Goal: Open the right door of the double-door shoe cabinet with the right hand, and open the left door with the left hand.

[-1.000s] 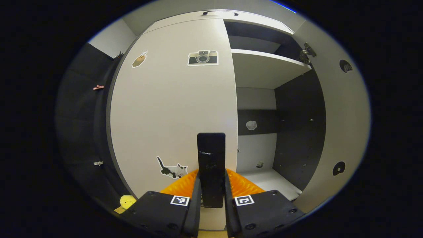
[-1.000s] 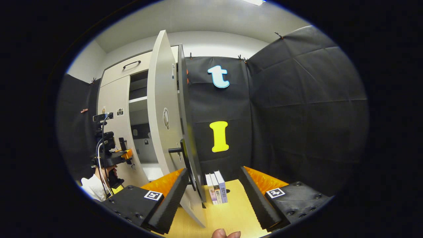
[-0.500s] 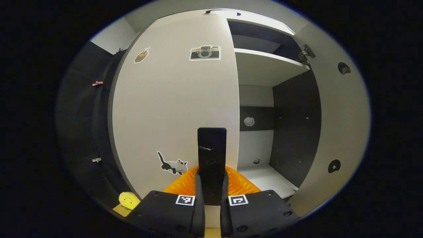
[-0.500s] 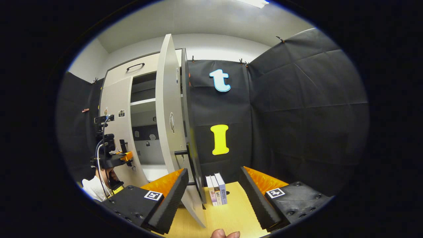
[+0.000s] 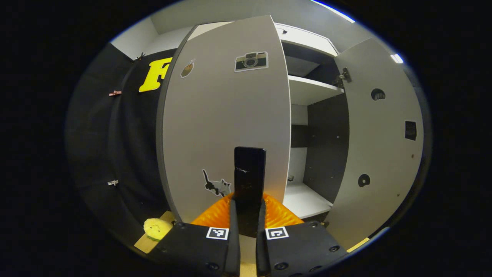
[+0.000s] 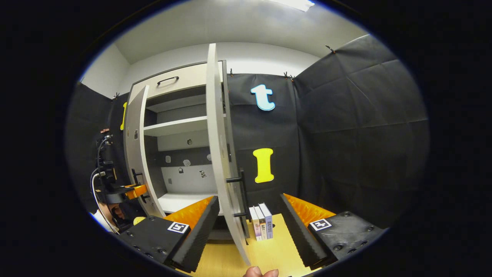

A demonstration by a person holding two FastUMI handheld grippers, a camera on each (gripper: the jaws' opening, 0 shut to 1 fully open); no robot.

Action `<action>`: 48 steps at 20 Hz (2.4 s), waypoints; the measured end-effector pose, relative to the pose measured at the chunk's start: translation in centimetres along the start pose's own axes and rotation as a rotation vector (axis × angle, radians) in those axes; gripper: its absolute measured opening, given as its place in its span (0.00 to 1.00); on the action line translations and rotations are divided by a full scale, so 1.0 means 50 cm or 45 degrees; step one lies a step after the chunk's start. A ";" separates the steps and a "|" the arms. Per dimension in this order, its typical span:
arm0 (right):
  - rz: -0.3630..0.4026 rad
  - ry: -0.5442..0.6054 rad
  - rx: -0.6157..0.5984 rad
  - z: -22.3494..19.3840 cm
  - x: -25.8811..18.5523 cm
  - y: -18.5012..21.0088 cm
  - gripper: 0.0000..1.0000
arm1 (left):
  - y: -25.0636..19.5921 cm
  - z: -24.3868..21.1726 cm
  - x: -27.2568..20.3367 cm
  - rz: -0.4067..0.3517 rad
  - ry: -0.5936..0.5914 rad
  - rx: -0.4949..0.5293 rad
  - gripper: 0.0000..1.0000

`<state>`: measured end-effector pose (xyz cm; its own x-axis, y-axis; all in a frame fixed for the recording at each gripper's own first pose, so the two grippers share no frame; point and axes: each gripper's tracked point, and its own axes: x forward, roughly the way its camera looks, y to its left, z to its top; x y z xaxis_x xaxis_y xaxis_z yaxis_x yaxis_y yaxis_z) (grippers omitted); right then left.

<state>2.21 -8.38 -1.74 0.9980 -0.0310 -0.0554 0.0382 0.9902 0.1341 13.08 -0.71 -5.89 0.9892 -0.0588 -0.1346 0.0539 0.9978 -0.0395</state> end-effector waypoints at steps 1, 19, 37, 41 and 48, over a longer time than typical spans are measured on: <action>0.004 -0.007 -0.007 0.000 0.000 0.010 0.98 | 0.011 -0.001 -0.018 -0.002 0.001 -0.001 0.20; 0.123 0.043 -0.027 -0.043 -0.020 0.166 0.98 | 0.204 -0.015 -0.176 0.032 0.014 -0.043 0.19; 0.156 0.080 -0.025 -0.060 -0.022 0.187 0.98 | 0.380 -0.020 -0.203 0.145 0.030 -0.090 0.05; 0.173 0.085 -0.034 -0.064 -0.024 0.199 0.98 | 0.386 -0.018 -0.203 0.106 0.030 -0.089 0.05; 0.184 0.078 -0.035 -0.062 -0.029 0.205 0.98 | 0.390 -0.010 -0.238 0.095 0.010 -0.085 0.09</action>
<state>0.98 2.22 -3.35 0.9880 0.1193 -0.0981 -0.1075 0.9872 0.1181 2.31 19.45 -5.55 0.9890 0.0155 -0.1471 -0.0297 0.9950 -0.0953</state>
